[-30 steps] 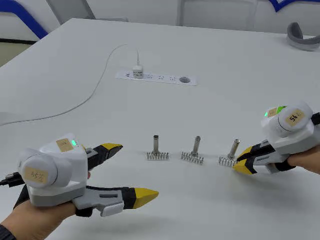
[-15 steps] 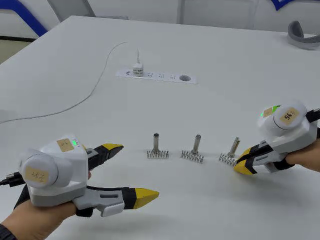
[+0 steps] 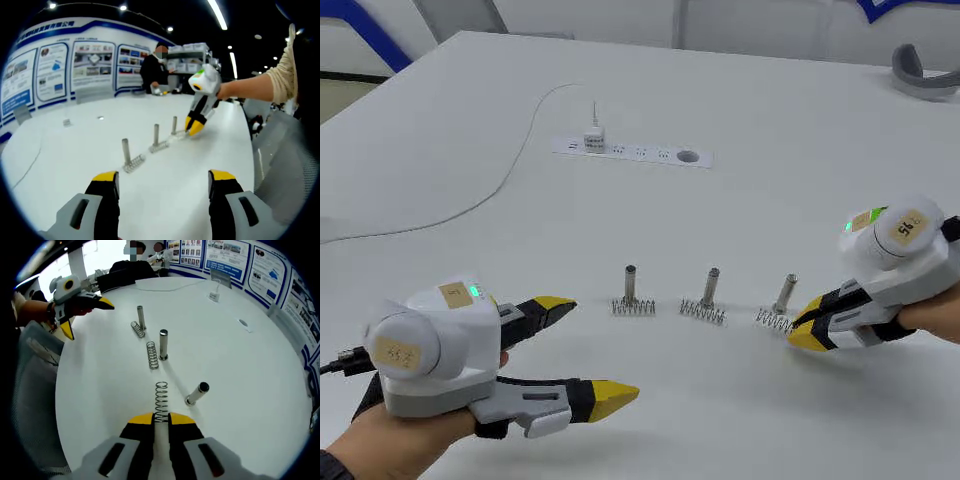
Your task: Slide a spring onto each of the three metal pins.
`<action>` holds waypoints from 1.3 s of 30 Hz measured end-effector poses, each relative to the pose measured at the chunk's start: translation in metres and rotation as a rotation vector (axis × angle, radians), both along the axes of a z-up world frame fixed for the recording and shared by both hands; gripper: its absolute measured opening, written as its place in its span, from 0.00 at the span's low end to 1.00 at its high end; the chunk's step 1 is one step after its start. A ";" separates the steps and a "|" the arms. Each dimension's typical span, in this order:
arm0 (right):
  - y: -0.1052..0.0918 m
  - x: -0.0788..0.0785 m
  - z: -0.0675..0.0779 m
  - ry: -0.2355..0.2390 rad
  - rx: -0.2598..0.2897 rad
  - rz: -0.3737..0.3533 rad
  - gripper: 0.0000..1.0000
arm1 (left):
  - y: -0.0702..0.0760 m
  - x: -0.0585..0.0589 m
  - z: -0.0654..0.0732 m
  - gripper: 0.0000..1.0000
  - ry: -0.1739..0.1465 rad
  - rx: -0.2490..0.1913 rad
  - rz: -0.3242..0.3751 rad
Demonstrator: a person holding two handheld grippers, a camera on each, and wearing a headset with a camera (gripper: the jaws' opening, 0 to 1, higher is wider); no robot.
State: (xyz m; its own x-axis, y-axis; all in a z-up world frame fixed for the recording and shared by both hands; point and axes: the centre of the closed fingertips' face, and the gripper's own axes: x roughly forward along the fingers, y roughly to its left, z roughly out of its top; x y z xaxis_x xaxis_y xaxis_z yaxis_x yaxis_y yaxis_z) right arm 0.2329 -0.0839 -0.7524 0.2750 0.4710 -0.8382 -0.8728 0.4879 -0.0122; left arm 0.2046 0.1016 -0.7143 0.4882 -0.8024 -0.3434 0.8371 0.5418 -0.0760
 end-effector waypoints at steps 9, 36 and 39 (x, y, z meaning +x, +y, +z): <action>0.032 -0.014 0.015 -0.024 0.009 0.128 0.11 | -0.013 -0.002 -0.001 0.64 -0.004 0.005 -0.050; 0.098 -0.036 0.022 -0.052 -0.006 0.403 0.12 | -0.059 -0.009 -0.003 0.43 -0.033 0.028 -0.203; 0.101 -0.040 0.023 -0.052 -0.006 0.431 0.12 | -0.063 -0.013 -0.005 0.39 -0.038 0.037 -0.223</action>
State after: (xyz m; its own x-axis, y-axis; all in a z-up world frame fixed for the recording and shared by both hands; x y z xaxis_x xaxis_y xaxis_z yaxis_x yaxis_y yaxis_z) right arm 0.1933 0.0175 -0.7291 0.0965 0.5474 -0.8313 -0.9949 0.0790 -0.0634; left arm 0.1917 0.0390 -0.7191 0.3137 -0.8788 -0.3595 0.9382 0.3451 -0.0251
